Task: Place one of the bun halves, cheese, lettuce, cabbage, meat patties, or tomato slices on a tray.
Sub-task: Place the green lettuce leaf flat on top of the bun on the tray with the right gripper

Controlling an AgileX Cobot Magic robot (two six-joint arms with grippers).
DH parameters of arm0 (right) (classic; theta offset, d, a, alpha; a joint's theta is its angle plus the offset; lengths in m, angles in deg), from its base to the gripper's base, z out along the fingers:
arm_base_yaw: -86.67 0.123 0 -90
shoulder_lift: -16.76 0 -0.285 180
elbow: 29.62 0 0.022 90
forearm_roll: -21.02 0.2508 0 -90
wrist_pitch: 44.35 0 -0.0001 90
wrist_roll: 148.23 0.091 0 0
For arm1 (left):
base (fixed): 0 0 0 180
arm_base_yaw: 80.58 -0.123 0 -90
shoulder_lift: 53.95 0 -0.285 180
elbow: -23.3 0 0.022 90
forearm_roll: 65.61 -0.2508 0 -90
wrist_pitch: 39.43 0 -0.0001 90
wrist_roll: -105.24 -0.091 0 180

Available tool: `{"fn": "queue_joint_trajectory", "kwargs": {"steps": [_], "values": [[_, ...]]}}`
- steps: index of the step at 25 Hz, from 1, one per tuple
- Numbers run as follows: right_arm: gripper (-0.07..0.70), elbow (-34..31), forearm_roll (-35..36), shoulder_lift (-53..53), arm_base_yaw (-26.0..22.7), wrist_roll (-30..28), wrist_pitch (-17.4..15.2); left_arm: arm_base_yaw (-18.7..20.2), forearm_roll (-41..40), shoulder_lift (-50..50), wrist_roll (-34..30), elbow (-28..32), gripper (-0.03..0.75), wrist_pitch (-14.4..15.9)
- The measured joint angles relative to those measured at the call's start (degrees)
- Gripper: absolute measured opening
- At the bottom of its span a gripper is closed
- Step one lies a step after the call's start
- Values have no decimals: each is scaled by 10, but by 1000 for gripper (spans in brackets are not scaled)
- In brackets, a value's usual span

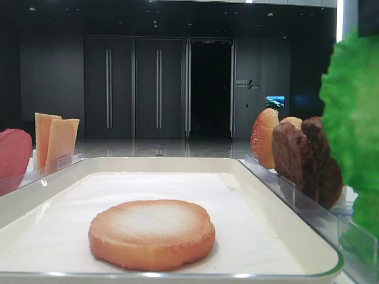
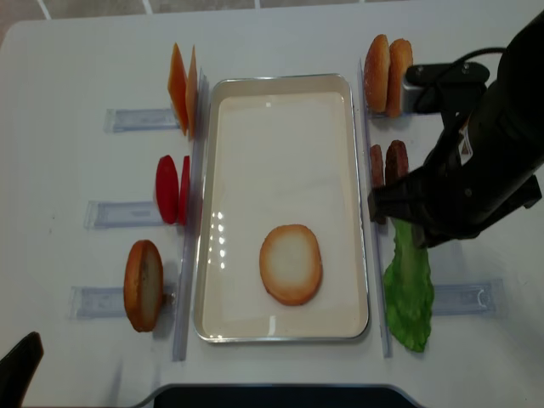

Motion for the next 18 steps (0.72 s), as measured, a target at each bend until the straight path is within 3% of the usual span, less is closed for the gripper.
{"fn": "queue_joint_trajectory", "kwargs": {"steps": [7, 13, 18], "values": [[68, 71, 24, -6, 13, 1, -2, 0, 0, 0, 0, 0, 471, 0], [68, 78, 39, -12, 52, 0, -2, 0, 0, 0, 0, 0, 471, 0], [68, 78, 57, -12, 72, 0, 57, 0, 0, 0, 0, 0, 471, 0]]}}
